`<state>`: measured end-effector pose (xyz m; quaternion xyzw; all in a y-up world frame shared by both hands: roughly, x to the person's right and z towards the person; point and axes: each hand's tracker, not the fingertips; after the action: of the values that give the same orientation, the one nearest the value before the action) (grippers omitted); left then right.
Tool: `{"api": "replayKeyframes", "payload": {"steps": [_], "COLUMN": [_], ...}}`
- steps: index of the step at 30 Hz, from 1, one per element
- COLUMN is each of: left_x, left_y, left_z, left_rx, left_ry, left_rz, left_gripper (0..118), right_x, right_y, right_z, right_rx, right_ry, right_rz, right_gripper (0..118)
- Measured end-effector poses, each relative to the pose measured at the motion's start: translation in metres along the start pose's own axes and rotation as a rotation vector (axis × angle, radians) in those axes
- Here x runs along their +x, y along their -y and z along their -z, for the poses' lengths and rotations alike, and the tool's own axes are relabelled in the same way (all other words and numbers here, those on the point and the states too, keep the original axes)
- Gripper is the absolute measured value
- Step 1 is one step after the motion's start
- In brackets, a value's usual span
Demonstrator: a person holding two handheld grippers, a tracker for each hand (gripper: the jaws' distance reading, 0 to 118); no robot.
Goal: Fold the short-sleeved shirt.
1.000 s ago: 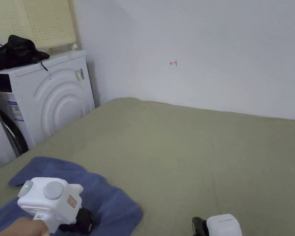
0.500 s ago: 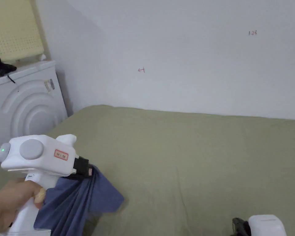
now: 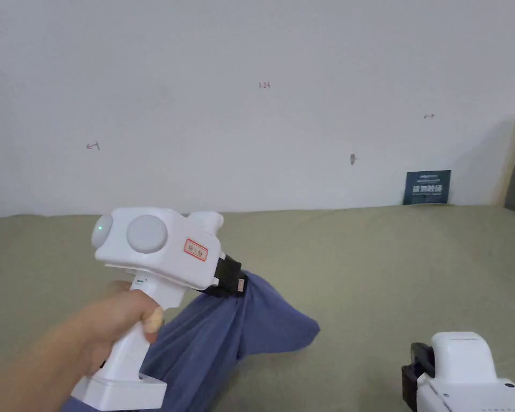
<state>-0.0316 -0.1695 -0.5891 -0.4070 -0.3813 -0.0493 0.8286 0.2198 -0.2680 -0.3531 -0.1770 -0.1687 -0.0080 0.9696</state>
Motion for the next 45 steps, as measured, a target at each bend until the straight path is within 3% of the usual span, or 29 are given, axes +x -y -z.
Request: {"api": "replayKeyframes", "payload": {"steps": [4,6,9,12,13,14,16,17,21,23,24,25,26,31,35,40,45], "left_x": [0.056,0.063,0.080,0.082,0.085,0.082,0.070,0.068,0.036,0.018,0.009,0.000,-0.008,-0.036,-0.037,-0.049,-0.077], "left_y": [0.006,0.012,0.031,0.055,0.064,0.070,0.079,0.081,0.074,0.077,0.081,0.085,0.092,0.154,0.204,0.228,0.210], "left_z": [0.047,0.070,0.102,0.132,0.142,0.147,0.151,0.146,0.086,0.045,0.024,0.003,-0.017,-0.093,-0.117,-0.112,-0.093], "left_rx": [-0.058,-0.088,-0.159,-0.194,-0.216,-0.229,-0.240,-0.241,-0.050,0.086,0.143,0.180,0.222,0.391,0.427,0.344,0.280], "left_ry": [0.125,0.181,0.227,0.227,0.221,0.221,0.215,0.196,0.086,0.004,-0.048,-0.100,-0.155,-0.391,-0.625,-0.581,-0.515], "left_rz": [0.029,0.025,0.026,0.003,-0.038,-0.079,-0.160,-0.178,-0.205,-0.193,-0.184,-0.177,-0.174,-0.182,-0.229,-0.244,-0.287], "left_gripper": [0,0,0,0,9,28,96,105,86,68,52,20,4,0,0,0,0], "right_x": [0.046,0.059,0.065,0.069,0.069,0.069,0.067,0.064,0.051,0.045,0.040,0.037,0.033,0.019,0.012,0.005,0.003], "right_y": [0.011,0.014,0.014,0.018,0.019,0.021,0.021,0.021,0.017,0.016,0.015,0.014,0.013,0.007,0.011,0.020,0.020], "right_z": [-0.011,-0.012,-0.016,-0.019,-0.019,-0.018,-0.018,-0.018,-0.021,-0.018,-0.017,-0.016,-0.016,-0.021,-0.029,-0.034,-0.027], "right_rx": [-0.039,-0.054,-0.048,-0.043,-0.048,-0.047,-0.030,-0.018,0.010,0.005,0.008,0.011,0.016,0.063,0.078,0.073,0.050], "right_ry": [0.095,0.129,0.150,0.150,0.154,0.150,0.131,0.123,0.078,0.053,0.037,0.024,0.015,-0.045,-0.094,-0.097,-0.092], "right_rz": [0.042,0.115,0.048,0.064,0.080,0.090,0.093,0.084,0.073,0.066,0.059,0.053,0.047,0.021,0.017,-0.012,-0.012], "right_gripper": [0,0,0,0,0,0,0,0,0,0,0,0,0,0,0,0,0]}}
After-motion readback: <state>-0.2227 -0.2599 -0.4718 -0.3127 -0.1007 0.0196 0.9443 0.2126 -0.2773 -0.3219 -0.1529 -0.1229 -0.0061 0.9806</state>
